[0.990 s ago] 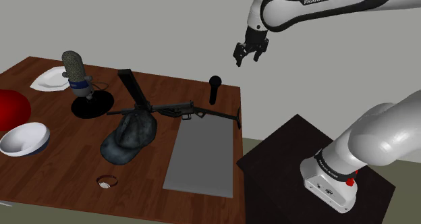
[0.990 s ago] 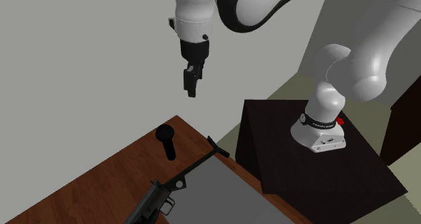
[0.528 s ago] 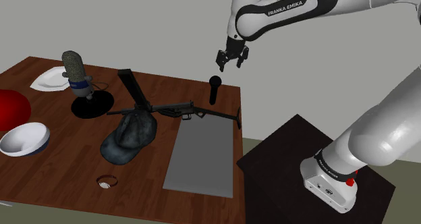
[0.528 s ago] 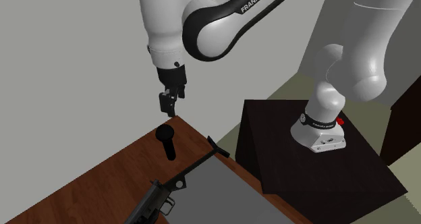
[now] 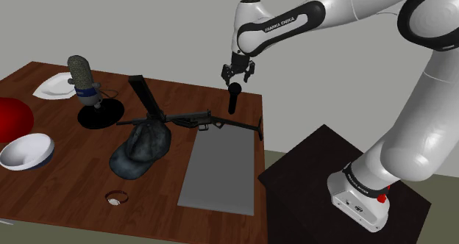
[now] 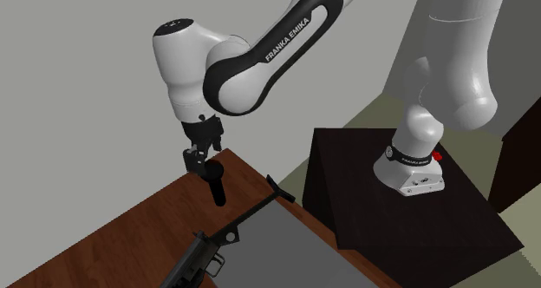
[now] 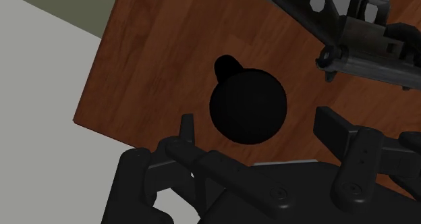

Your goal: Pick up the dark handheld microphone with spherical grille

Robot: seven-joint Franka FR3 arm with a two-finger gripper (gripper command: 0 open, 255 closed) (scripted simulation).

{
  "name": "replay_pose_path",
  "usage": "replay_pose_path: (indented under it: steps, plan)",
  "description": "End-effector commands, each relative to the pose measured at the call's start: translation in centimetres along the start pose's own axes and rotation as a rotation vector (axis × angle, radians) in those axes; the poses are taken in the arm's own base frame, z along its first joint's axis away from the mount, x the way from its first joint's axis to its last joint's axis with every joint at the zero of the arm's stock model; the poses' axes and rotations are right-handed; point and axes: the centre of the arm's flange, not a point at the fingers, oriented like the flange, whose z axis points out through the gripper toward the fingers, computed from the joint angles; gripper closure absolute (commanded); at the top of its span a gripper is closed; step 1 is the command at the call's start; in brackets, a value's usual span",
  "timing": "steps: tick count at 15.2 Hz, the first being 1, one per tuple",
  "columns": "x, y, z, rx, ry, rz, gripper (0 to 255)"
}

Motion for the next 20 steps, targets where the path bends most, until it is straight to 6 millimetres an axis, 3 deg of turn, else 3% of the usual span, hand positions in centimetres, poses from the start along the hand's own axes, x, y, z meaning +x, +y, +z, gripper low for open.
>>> replay_pose_path:
  steps: [1, 5, 7, 8, 17, 20]
  plan:
    - [0.1, -0.2, 1.1, 0.001, 0.000, 0.001, 0]
    - [0.1, -0.2, 3.5, 0.001, 0.000, 0.001, 0]
    - [0.1, -0.2, 3.5, 0.001, 0.000, 0.001, 0]
    - [0.1, -0.2, 3.5, 0.001, 0.000, 0.001, 255]
    - [0.1, -0.2, 3.5, 0.001, 0.000, 0.001, 255]
    - [0.1, -0.2, 1.9, 0.001, 0.000, 0.001, 255]
